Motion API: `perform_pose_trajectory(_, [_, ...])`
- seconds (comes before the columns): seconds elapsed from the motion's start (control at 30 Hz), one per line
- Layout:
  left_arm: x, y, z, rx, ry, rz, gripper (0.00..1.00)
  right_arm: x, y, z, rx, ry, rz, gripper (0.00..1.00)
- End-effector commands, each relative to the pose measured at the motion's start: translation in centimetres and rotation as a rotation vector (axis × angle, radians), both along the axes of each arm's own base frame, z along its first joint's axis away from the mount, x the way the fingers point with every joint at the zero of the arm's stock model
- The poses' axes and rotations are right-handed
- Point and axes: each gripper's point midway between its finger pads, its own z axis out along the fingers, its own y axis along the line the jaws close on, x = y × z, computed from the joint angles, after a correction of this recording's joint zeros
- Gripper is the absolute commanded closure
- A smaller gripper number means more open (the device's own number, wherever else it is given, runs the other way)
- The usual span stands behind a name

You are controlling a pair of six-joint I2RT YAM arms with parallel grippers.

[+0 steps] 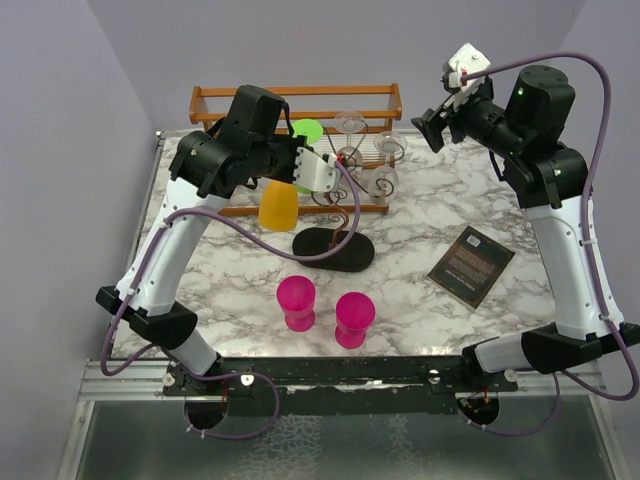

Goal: Place the wine glass upside down on the wine glass rack

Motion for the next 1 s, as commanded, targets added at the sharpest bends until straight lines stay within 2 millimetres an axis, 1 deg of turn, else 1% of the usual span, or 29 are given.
perform_pose_trajectory(0.0, [-2.2, -0.3, 0.7, -0.050, 0.025, -0.050, 0.98, 0.0, 0.2, -0.6, -0.014, 0.012, 0.023, 0.20])
perform_pose_trajectory(0.13, [-2.4, -1.2, 0.2, -0.067, 0.050, -0.084, 0.98, 0.0, 0.3, -0.8, -0.015, 0.019, 0.031, 0.20])
perform_pose_trajectory(0.33, [-1.7, -1.7, -1.1, -0.054, 0.071, -0.087, 0.95, -0.1, 0.2, -0.9, -0.021, 0.018, 0.028, 0.20])
perform_pose_trajectory(0.57, [-2.5, -1.9, -1.8, -0.054, 0.110, -0.111, 0.90, -0.1, 0.2, -1.3, -0.028, 0.024, 0.029, 0.20])
perform_pose_trajectory(0.73, [-3.1, -1.8, -1.8, -0.057, 0.126, -0.123, 0.84, 0.1, 0.3, -1.5, -0.032, 0.029, 0.031, 0.20])
perform_pose_trajectory(0.97, [-3.9, -1.8, -1.8, -0.066, 0.150, -0.139, 0.70, 0.1, 0.3, -1.8, -0.040, 0.036, 0.032, 0.20])
